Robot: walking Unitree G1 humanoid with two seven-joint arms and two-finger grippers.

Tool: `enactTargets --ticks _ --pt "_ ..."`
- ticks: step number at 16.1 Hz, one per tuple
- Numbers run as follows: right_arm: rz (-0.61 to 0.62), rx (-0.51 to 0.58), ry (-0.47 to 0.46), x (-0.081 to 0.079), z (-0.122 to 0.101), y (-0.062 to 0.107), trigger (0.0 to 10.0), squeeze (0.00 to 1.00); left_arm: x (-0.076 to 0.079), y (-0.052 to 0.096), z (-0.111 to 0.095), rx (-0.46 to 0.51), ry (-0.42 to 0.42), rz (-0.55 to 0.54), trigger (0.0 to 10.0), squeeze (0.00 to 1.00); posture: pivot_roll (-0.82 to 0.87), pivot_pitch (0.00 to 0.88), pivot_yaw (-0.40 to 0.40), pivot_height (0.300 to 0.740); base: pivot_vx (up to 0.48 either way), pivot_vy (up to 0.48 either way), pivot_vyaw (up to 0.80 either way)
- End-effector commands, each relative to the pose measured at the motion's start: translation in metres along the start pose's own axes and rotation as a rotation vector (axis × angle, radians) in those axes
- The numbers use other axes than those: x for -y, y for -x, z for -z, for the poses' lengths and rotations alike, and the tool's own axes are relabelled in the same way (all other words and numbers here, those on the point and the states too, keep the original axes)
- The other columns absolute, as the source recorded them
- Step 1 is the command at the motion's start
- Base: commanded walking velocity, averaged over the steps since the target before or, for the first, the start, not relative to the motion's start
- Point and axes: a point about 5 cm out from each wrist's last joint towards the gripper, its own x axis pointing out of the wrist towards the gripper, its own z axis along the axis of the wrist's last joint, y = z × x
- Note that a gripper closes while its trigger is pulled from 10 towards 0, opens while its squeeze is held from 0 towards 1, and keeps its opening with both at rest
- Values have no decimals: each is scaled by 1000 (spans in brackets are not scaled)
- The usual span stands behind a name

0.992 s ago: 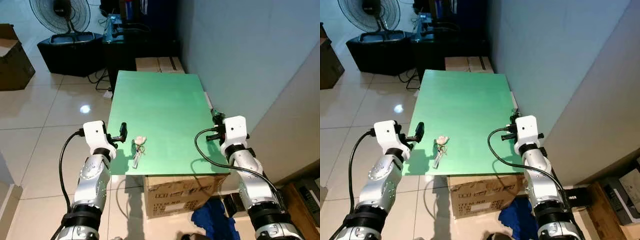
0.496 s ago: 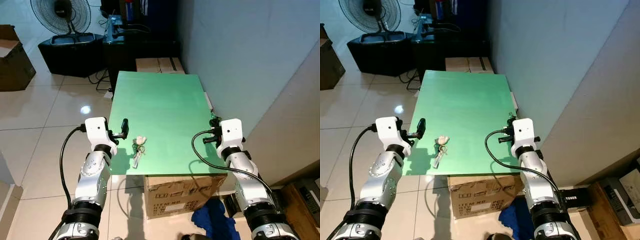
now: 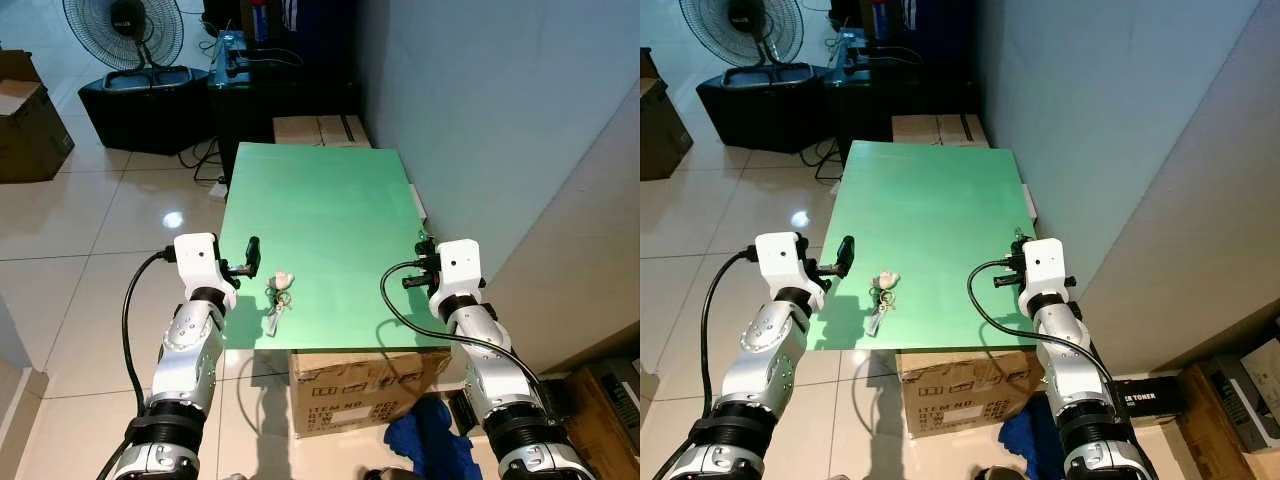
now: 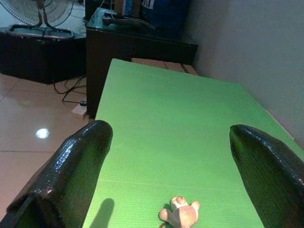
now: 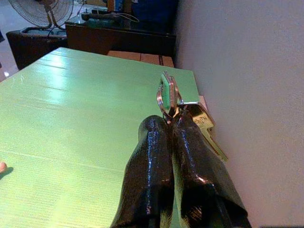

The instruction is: Hang keys on a hook

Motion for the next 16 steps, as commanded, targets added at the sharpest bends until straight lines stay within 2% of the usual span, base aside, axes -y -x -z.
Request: enactTargets --ticks 1,11,16 --pt "11 -2 -10 2 -1 -1 0 0 4 -4 -4 -1 -2 14 10000 0 -84 0 6 740 0 0 0" --pt "-29 -12 -14 -7 1 -1 0 0 3 1 -5 8 -1 18 10000 0 -60 0 -1 740 0 0 0" --pt "-36 -22 4 -6 1 -2 0 0 5 0 -5 3 1 26 10000 0 -65 0 -1 740 0 0 763"
